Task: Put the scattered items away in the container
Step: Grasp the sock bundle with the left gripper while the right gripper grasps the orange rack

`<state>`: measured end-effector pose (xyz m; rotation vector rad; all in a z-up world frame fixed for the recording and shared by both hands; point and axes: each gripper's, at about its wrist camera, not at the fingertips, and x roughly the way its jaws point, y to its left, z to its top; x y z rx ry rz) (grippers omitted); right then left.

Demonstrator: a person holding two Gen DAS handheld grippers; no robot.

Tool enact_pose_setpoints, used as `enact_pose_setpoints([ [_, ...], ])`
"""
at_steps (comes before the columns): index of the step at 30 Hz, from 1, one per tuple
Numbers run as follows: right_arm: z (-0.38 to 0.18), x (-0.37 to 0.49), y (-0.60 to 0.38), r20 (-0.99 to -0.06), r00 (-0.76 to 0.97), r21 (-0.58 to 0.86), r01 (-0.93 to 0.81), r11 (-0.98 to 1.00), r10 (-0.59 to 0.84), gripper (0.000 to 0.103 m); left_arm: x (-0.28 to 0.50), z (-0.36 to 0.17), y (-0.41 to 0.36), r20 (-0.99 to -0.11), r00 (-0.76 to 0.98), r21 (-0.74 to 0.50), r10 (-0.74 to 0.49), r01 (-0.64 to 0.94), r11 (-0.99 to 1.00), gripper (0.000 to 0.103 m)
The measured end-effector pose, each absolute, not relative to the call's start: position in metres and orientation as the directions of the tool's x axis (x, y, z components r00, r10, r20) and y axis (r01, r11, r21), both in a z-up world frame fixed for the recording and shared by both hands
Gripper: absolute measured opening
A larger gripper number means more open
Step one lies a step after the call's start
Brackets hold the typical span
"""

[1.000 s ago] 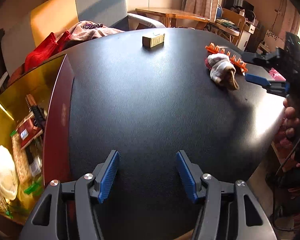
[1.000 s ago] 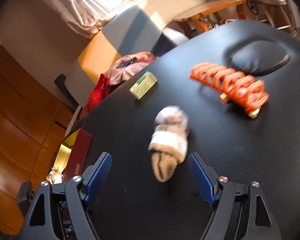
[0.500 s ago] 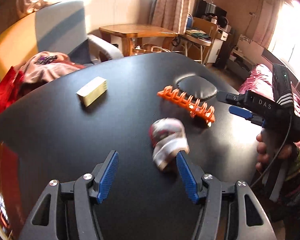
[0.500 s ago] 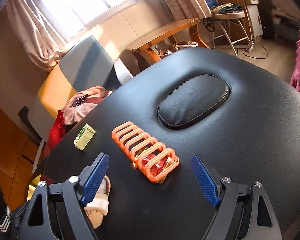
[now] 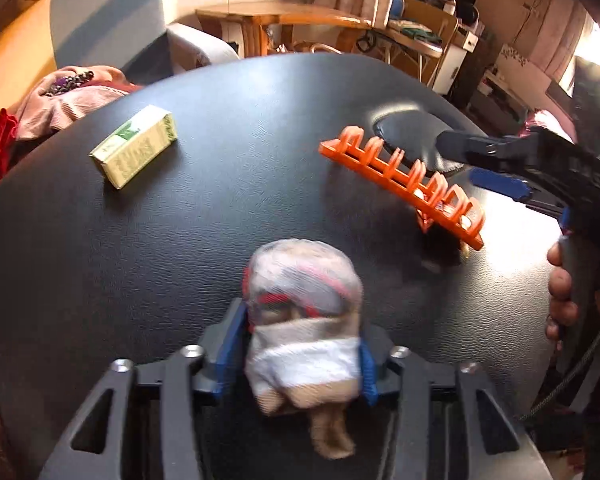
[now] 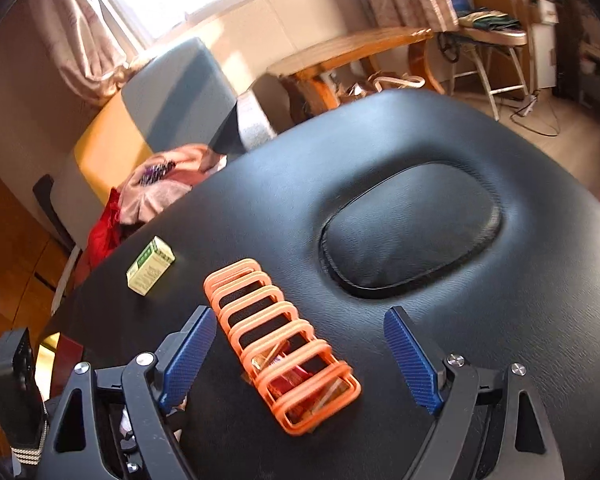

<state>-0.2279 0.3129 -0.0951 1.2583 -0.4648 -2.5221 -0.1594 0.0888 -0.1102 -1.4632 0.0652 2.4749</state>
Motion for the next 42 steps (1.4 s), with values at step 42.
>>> enact_pose_setpoints([
  [42,-0.092,-0.097,0.224,-0.801,-0.469,0.269,0.271,-0.924,-0.371,0.049,-0.015,-0.115,-0.035,-0.839,-0.508,-0.173,0.196,-0.094,-0.980,0.036],
])
